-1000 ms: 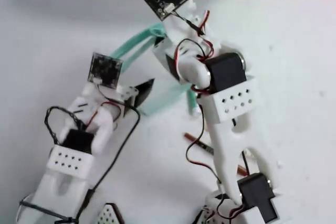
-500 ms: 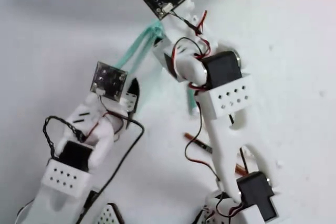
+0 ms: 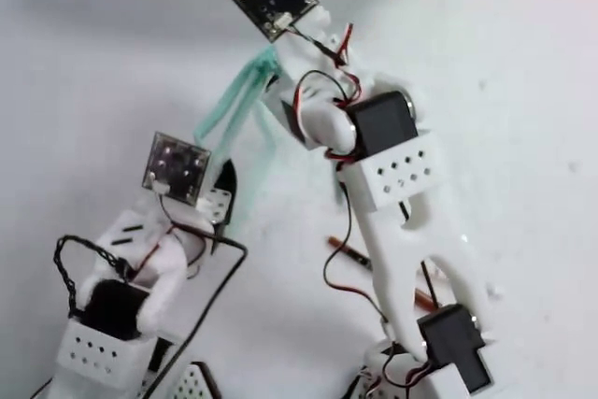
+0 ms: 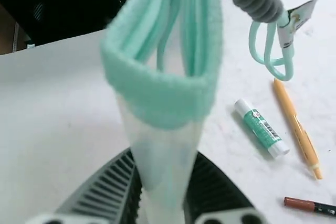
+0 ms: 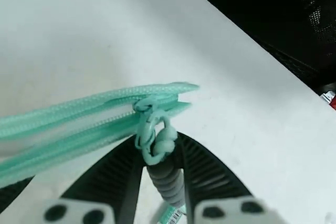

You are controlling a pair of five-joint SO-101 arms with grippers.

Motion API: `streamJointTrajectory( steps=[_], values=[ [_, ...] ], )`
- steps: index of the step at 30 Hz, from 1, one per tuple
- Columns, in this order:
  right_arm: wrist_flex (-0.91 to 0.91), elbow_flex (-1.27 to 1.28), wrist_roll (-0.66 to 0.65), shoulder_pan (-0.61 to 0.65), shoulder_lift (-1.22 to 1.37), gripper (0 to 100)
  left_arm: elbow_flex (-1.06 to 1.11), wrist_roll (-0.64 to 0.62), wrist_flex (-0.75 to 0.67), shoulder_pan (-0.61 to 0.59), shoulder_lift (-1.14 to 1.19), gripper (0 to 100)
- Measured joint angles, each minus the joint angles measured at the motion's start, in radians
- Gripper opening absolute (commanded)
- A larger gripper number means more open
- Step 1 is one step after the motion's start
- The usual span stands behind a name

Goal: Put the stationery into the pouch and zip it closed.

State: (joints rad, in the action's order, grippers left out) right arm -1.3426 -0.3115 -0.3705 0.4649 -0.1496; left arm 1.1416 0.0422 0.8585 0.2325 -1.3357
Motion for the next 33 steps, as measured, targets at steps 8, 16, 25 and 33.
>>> streamJointTrajectory(
  steps=[8,16,25,33],
  values=[
    [-0.017,0.0,0.112,-0.023,-0.041,43.7,0.13,0.003,-0.144,0.006,-0.008,2],
    [-0.124,-0.005,0.018,-0.157,-0.173,30.2,0.18,0.0,-0.236,-0.014,-0.014,2],
    [-0.301,-0.005,0.021,-0.485,0.058,23.9,0.155,-0.002,-0.175,-0.069,-0.015,2],
    [-0.293,-0.005,0.221,-0.508,0.422,27.9,0.1,0.005,-0.072,-0.018,-0.015,2]
  ],
)
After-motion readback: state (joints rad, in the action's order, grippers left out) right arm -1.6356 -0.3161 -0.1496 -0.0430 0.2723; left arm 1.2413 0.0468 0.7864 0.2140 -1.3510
